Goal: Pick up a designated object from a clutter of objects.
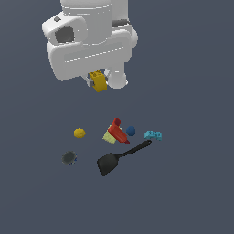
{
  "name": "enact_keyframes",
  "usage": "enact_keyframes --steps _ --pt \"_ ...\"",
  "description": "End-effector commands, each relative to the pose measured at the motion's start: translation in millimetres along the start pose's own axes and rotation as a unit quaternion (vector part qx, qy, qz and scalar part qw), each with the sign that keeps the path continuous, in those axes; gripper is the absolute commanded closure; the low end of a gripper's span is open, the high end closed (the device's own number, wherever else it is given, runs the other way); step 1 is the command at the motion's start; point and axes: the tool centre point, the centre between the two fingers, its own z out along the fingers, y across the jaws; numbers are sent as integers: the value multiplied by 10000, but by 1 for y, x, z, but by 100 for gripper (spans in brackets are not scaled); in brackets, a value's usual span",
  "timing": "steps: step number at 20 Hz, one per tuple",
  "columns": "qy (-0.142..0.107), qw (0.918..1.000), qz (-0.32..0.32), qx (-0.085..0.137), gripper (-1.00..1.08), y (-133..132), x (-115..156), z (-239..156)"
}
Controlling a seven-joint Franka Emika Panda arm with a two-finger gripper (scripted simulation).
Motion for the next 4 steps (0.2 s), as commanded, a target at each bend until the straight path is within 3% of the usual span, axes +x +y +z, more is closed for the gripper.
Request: enact_keyframes --steps 1,4 --pt "-4 10000 -4 -2 108 3 -1 -5" --pt "-4 10000 -4 -2 108 4 -1 -6"
